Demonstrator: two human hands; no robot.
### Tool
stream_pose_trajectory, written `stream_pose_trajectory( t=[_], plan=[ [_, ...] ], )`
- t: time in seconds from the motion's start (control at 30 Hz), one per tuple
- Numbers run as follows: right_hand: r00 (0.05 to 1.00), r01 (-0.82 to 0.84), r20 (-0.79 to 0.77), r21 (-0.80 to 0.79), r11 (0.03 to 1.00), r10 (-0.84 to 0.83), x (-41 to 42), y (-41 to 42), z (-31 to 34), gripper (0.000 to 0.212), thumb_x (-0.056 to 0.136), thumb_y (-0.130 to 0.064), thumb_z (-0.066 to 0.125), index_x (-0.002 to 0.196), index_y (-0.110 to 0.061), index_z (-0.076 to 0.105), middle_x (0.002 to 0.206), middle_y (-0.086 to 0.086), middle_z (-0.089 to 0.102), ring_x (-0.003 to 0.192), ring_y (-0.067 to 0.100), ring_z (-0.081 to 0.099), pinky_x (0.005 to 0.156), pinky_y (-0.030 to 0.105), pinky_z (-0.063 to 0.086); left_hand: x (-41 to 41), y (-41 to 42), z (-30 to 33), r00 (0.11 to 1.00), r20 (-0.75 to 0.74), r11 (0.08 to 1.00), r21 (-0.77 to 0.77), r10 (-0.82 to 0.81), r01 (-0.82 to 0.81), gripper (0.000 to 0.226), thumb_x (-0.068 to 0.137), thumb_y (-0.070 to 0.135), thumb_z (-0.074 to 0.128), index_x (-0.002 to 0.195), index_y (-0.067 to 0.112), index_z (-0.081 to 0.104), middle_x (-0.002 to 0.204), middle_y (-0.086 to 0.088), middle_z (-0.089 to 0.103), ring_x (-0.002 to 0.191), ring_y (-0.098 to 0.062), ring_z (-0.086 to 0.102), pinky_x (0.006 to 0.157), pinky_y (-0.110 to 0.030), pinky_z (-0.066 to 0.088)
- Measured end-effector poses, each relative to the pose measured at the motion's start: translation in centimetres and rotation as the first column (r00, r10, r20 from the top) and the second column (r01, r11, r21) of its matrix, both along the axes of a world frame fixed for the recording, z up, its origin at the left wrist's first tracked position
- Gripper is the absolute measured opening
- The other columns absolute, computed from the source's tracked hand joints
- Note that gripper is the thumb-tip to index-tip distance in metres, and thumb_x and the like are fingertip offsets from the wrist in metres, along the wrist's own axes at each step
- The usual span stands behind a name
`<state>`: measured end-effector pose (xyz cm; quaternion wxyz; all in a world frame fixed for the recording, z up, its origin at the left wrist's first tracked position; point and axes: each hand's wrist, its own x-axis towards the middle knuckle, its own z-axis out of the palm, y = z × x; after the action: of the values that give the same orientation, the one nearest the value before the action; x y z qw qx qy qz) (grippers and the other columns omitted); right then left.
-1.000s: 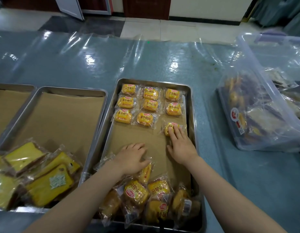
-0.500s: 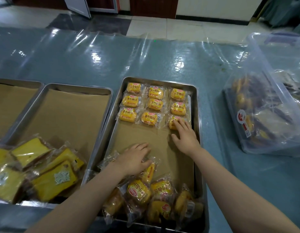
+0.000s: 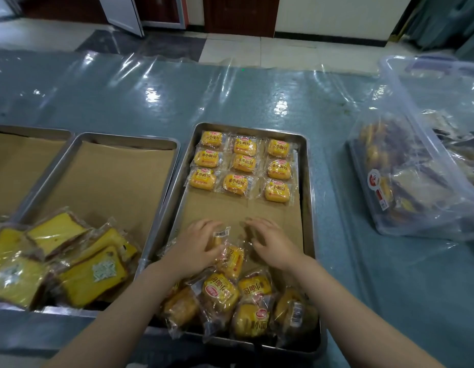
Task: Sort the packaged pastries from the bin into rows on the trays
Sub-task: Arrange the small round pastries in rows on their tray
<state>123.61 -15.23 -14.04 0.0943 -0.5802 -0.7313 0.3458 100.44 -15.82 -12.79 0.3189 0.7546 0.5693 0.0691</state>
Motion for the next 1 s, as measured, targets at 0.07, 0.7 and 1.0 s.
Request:
stream_pose_trajectory(
  t=[0.07,0.7,1.0],
  plan=[
    [0.999,-0.013,-0.045,-0.03,0.999,0.011,-1.0,-0.5,0.3,0.054,0.095,-0.015,0.053,0.145,-0.033,0.041,0.152,-0.011,0.038,0.143,0.01,0.025,0.121,0.039,0.021,-0.5,-0.7,0.1,1.0,0.003,0.999,0.051,0.003,-0.003,0.061,0.09,0.047,0.06,0.143,0.026,0.038,0.145,0.005,0.038,0.135,-0.013,0.033,0.113,-0.036,0.031],
    [0.996,0.01,-0.086,-0.091,0.996,-0.018,-3.5,-1.8,1.0,0.06,0.095,-0.021,0.055,0.149,-0.032,0.032,0.147,-0.001,0.045,0.135,0.016,0.04,0.112,0.037,0.037,-1.4,-1.8,0.3,0.972,0.213,0.995,0.016,0.094,-0.1,0.041,0.095,0.031,0.057,0.135,0.024,0.051,0.12,0.011,0.05,0.107,-0.001,0.052,0.09,-0.015,0.043],
    [0.991,-0.132,0.0,-0.023,0.991,0.132,-4.5,-1.8,0.9,0.057,0.097,-0.016,0.051,0.15,-0.027,0.032,0.153,-0.003,0.039,0.142,0.014,0.03,0.116,0.031,0.026,-3.4,1.1,-0.8,0.935,0.089,0.938,0.017,0.343,-0.345,0.035,0.099,0.027,0.048,0.133,0.018,0.048,0.104,0.0,0.064,0.093,-0.016,0.061,0.079,-0.036,0.053]
  ],
)
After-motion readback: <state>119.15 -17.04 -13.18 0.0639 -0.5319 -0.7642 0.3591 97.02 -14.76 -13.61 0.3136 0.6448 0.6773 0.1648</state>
